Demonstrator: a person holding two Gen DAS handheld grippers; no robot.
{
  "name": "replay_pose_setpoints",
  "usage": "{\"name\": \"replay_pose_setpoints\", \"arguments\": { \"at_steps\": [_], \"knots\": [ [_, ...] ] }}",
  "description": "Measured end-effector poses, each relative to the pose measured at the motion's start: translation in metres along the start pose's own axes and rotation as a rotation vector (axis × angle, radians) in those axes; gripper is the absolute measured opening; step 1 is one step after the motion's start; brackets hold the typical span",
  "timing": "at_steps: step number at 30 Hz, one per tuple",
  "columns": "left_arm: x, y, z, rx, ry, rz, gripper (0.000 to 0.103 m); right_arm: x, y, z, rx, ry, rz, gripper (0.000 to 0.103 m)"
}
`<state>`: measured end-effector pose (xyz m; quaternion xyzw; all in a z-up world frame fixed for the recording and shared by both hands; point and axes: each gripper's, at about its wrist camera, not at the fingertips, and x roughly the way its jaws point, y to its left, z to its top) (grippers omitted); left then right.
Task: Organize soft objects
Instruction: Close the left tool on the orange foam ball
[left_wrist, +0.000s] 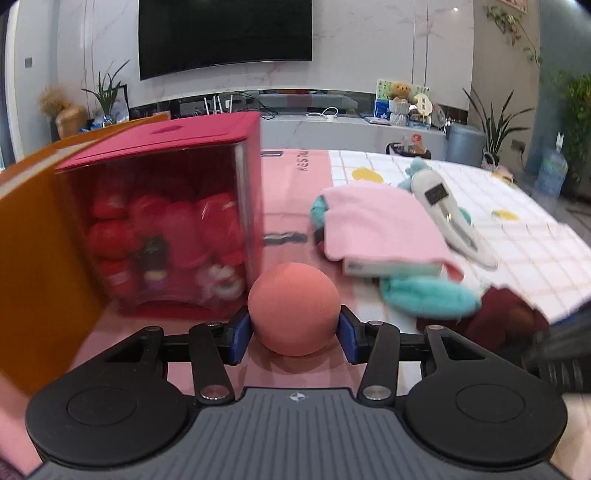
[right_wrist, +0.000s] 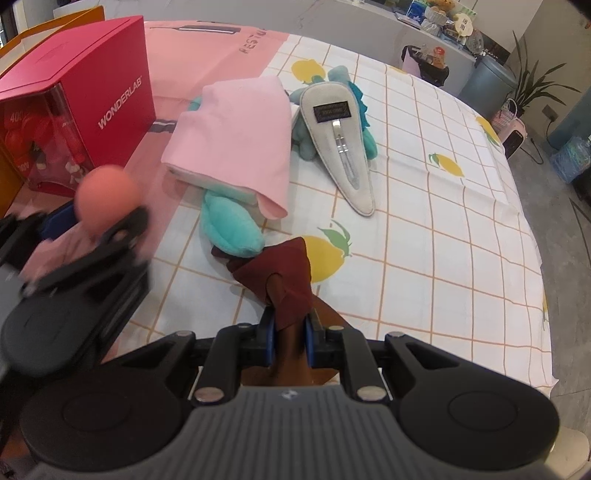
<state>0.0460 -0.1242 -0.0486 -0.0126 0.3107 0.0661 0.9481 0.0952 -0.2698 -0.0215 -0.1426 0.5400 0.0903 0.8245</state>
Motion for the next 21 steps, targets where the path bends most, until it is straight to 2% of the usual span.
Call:
{"name": "replay_pose_setpoints", "arguments": {
  "at_steps": [3, 5, 7, 9, 12, 14, 16, 21],
  "knots": [
    [-0.014, 0.005, -0.008, 0.0, -0.001, -0.013, 0.057, 0.001, 0.0, 0.0, 0.0, 0.005, 0.002, 0.014],
    [-0.016, 0.011, -0.009, -0.037, -0.006, -0.018, 0.064, 0.0, 0.0, -0.001, -0.001, 0.006, 0.003, 0.014],
    [-0.006, 0.014, -0.004, -0.067, 0.018, -0.025, 0.084, 0.0, 0.001, -0.001, -0.003, 0.006, 0.003, 0.014],
    [0.004, 0.014, 0.001, -0.077, 0.048, -0.033, 0.086, 0.0, 0.001, -0.001, -0.006, 0.006, 0.003, 0.014],
    [0.005, 0.014, 0.002, -0.074, -0.004, -0.037, 0.086, 0.001, 0.001, -0.001, -0.008, 0.008, 0.005, 0.014],
    [0.006, 0.011, 0.003, -0.06, -0.017, -0.037, 0.078, 0.001, 0.001, -0.001, -0.009, 0.009, 0.007, 0.014],
    [0.006, 0.01, 0.002, -0.049, -0.024, -0.014, 0.058, 0.002, 0.002, 0.0, -0.011, 0.012, 0.008, 0.014],
    [-0.001, 0.008, 0.0, -0.024, -0.033, -0.022, 0.057, 0.003, 0.002, 0.0, -0.015, 0.011, 0.009, 0.013]
  ]
}}
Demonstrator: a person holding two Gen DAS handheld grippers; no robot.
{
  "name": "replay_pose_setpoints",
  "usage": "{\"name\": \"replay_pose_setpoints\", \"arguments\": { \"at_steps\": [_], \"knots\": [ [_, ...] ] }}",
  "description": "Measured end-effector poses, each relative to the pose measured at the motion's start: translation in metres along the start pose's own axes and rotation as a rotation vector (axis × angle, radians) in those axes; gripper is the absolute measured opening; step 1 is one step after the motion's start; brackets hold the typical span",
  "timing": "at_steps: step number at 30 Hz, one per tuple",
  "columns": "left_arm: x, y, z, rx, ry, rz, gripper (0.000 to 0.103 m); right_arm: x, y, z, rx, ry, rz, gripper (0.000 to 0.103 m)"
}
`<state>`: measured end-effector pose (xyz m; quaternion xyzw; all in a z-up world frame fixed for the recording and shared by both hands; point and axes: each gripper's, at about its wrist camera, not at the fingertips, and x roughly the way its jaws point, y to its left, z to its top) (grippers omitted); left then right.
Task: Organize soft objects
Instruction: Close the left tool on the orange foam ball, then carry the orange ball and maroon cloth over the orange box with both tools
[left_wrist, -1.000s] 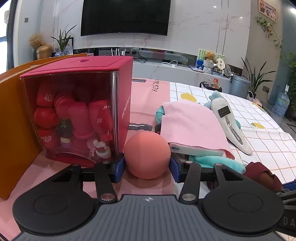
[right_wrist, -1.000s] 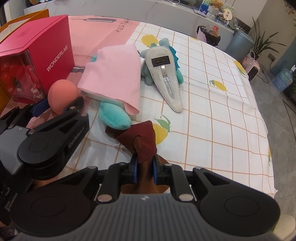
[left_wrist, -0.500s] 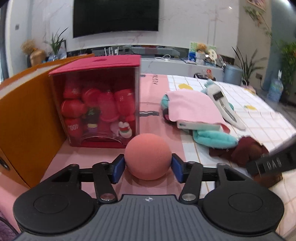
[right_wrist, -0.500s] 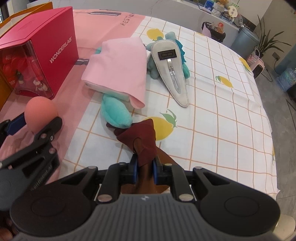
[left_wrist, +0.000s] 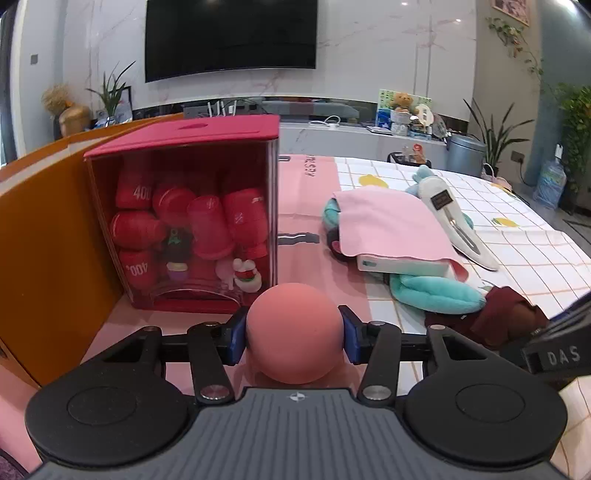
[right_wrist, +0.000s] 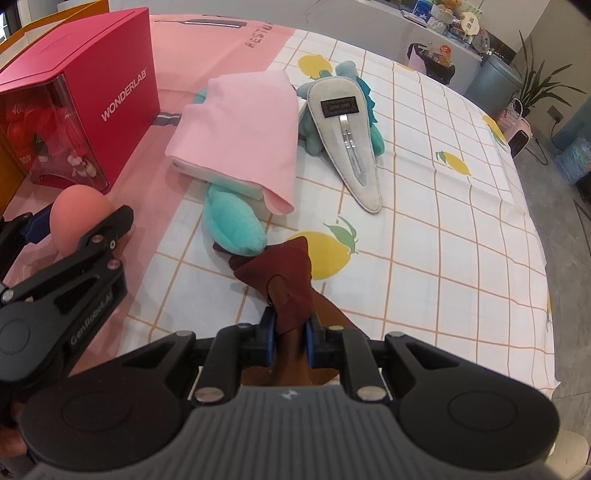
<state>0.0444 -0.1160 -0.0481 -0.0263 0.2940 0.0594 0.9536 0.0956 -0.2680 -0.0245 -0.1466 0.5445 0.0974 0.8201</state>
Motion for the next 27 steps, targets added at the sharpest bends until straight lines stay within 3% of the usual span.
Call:
{"name": "replay_pose_setpoints", "arguments": {
  "at_steps": [5, 11, 16, 23, 27],
  "knots": [
    [-0.006, -0.003, 0.004, 0.023, 0.018, -0.06, 0.057, -0.001, 0.001, 0.0, -0.007, 0.001, -0.003, 0.013],
    [-0.018, -0.013, 0.011, 0.147, 0.046, -0.13, 0.055, -0.012, -0.007, 0.0, 0.033, -0.025, 0.053, 0.012],
    [-0.034, -0.016, 0.016, 0.175, 0.036, -0.165, 0.055, -0.022, -0.009, -0.004, 0.055, -0.024, 0.007, 0.012],
    [-0.04, -0.01, 0.041, 0.206, 0.113, -0.236, 0.056, -0.025, -0.019, -0.006, 0.061, 0.012, -0.131, 0.012],
    [-0.04, -0.007, 0.064, 0.202, 0.167, -0.277, 0.056, -0.03, -0.027, 0.01, 0.095, -0.042, -0.202, 0.011]
  ]
}}
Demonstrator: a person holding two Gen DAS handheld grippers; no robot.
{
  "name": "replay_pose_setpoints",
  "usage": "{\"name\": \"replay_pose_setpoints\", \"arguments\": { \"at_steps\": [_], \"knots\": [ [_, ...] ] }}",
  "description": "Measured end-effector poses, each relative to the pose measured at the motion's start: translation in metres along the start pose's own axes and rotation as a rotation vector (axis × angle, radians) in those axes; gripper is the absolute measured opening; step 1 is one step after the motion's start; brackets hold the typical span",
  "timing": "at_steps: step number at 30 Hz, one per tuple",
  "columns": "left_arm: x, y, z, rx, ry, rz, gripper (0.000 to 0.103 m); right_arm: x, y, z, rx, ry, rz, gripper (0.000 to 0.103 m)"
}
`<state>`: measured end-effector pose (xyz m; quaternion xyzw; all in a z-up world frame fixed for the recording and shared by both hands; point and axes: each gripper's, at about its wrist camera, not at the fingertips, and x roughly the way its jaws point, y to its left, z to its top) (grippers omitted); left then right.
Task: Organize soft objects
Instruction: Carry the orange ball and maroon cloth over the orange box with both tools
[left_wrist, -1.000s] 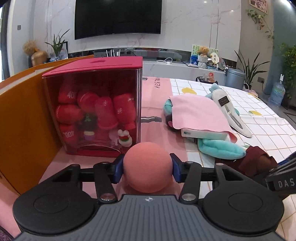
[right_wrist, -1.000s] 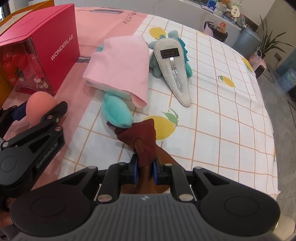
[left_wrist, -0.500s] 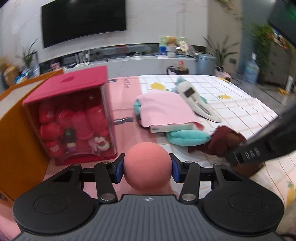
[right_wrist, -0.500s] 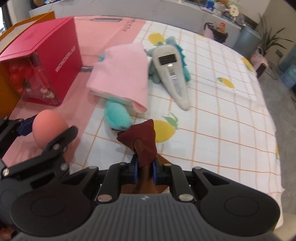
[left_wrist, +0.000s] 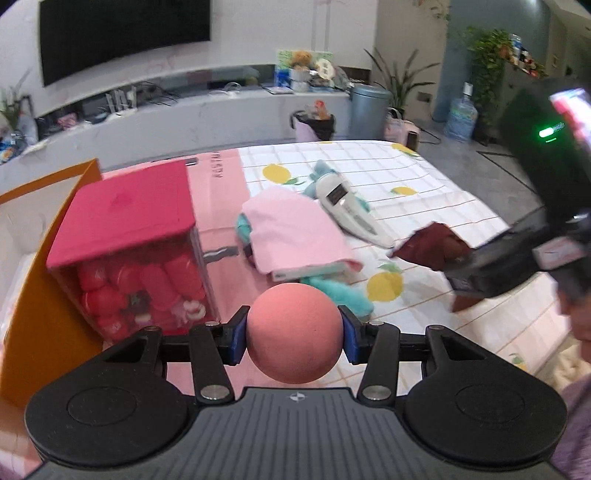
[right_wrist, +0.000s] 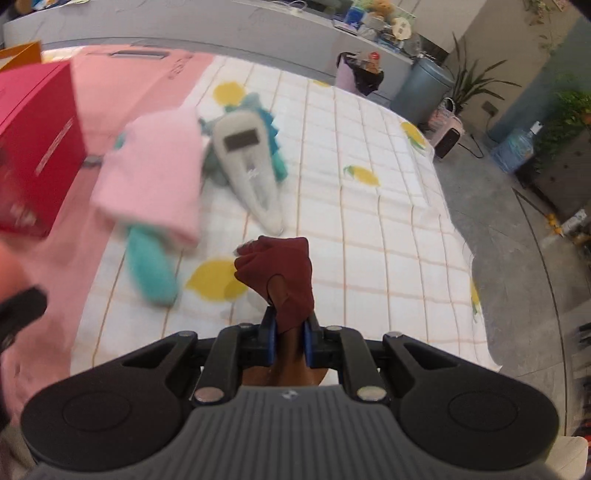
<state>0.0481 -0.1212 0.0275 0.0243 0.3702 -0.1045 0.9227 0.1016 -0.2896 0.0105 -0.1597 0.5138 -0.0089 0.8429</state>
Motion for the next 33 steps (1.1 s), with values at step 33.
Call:
{"name": "replay_pose_setpoints", "arguments": {
  "at_steps": [33],
  "knots": [
    [0.007, 0.302, 0.09, -0.159, 0.121, 0.197, 0.055, -0.088, 0.256, 0.228, -0.186, -0.162, 0.645, 0.009]
  ]
}}
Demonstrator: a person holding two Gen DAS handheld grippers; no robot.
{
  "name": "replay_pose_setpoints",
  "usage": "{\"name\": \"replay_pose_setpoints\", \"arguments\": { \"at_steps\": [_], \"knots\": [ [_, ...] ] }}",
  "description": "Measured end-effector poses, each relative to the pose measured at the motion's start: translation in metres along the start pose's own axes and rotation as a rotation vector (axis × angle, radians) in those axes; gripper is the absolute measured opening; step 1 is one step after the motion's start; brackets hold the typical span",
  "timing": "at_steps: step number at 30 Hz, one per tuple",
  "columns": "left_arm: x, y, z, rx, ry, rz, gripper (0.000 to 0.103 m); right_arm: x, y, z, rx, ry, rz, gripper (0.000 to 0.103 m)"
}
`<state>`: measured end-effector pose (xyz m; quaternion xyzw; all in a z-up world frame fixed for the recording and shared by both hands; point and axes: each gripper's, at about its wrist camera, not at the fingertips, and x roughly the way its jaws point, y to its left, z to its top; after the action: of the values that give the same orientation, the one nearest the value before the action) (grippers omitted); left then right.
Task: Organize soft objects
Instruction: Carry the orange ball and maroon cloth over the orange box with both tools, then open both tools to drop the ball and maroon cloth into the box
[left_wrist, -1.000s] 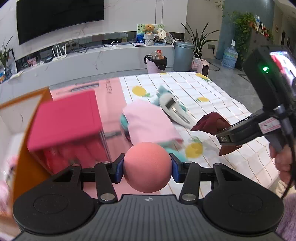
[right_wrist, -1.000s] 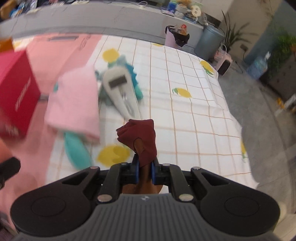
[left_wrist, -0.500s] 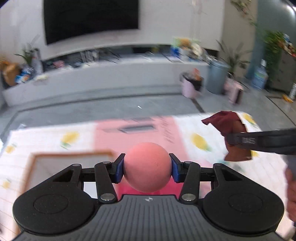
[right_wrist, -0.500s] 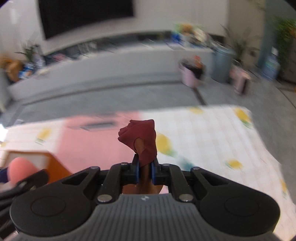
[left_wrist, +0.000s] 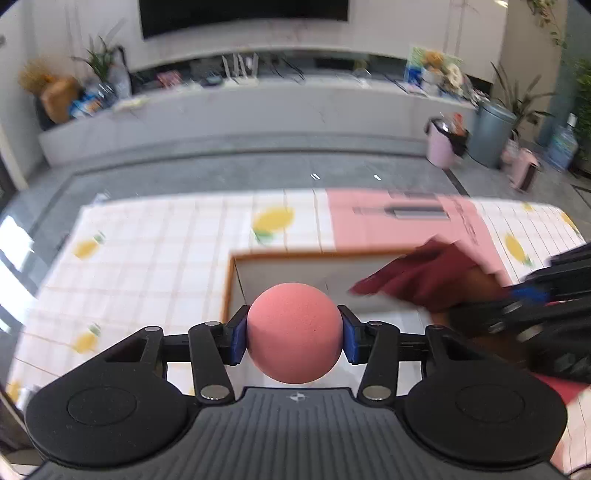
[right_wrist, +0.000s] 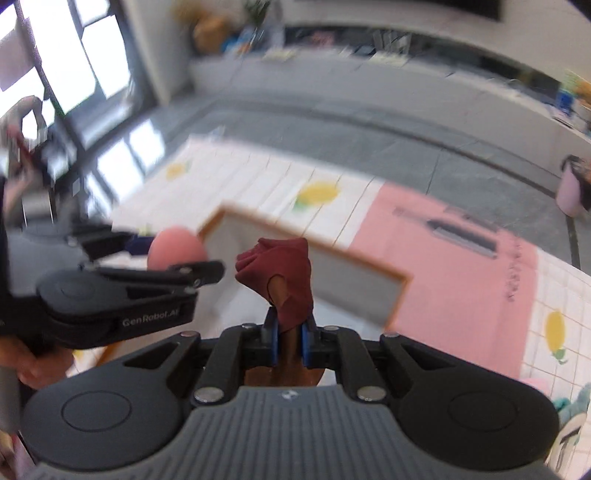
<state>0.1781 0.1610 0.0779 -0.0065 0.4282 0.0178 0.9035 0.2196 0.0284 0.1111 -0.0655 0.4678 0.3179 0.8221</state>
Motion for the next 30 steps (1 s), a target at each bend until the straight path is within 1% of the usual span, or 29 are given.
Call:
{"name": "replay_pose_setpoints", "arguments": {
  "at_steps": [3, 5, 7, 9, 12, 14, 15, 16, 17, 18, 19, 20, 21, 22, 25, 27, 29, 30],
  "knots": [
    [0.013, 0.008, -0.008, 0.019, 0.023, 0.016, 0.055, 0.036, 0.017, -0.008, -0.074, 0.091, -0.036, 0.009],
    [0.022, 0.006, -0.012, 0.037, 0.038, 0.026, 0.055, 0.056, 0.021, -0.014, -0.106, 0.136, -0.084, 0.009],
    [0.028, 0.007, -0.013, 0.05, 0.057, 0.017, 0.055, 0.072, 0.02, -0.02, -0.117, 0.178, -0.132, 0.009],
    [0.029, 0.013, -0.017, 0.068, 0.06, 0.01, 0.055, 0.084, 0.02, -0.023, -0.143, 0.196, -0.16, 0.009],
    [0.033, 0.013, -0.022, 0.085, 0.064, 0.033, 0.055, 0.094, 0.023, -0.029, -0.187, 0.219, -0.207, 0.009],
    [0.037, 0.01, -0.024, 0.091, 0.071, 0.041, 0.056, 0.101, 0.022, -0.029, -0.21, 0.253, -0.24, 0.009],
    [0.038, 0.009, -0.024, 0.094, 0.062, 0.044, 0.057, 0.104, 0.022, -0.029, -0.22, 0.255, -0.254, 0.009],
    [0.038, 0.009, -0.025, 0.094, 0.043, 0.054, 0.061, 0.106, 0.02, -0.029, -0.236, 0.247, -0.263, 0.009],
    [0.038, 0.009, -0.025, 0.096, 0.026, 0.067, 0.062, 0.105, 0.019, -0.029, -0.241, 0.241, -0.264, 0.009],
    [0.038, 0.008, -0.026, 0.096, 0.015, 0.083, 0.065, 0.105, 0.018, -0.028, -0.23, 0.242, -0.262, 0.009],
    [0.038, 0.007, -0.026, 0.093, 0.004, 0.083, 0.072, 0.105, 0.015, -0.028, -0.216, 0.242, -0.26, 0.009],
    [0.037, 0.007, -0.026, 0.092, -0.004, 0.074, 0.076, 0.107, 0.014, -0.027, -0.211, 0.241, -0.262, 0.009],
    [0.035, 0.007, -0.027, 0.093, -0.017, 0.061, 0.083, 0.106, 0.014, -0.027, -0.211, 0.238, -0.263, 0.009],
    [0.032, 0.007, -0.027, 0.099, -0.037, 0.05, 0.085, 0.105, 0.015, -0.028, -0.213, 0.235, -0.263, 0.009],
    [0.02, 0.004, -0.025, 0.132, -0.097, 0.042, 0.087, 0.102, 0.014, -0.029, -0.214, 0.228, -0.257, 0.009],
    [0.011, 0.005, -0.023, 0.119, -0.122, 0.016, 0.088, 0.101, 0.014, -0.028, -0.208, 0.223, -0.251, 0.009],
    [0.007, 0.006, -0.017, 0.101, -0.12, -0.022, 0.088, 0.1, 0.013, -0.027, -0.198, 0.215, -0.253, 0.01],
    [0.004, 0.007, -0.016, 0.095, -0.12, -0.028, 0.088, 0.1, 0.014, -0.027, -0.193, 0.21, -0.257, 0.012]
  ]
}}
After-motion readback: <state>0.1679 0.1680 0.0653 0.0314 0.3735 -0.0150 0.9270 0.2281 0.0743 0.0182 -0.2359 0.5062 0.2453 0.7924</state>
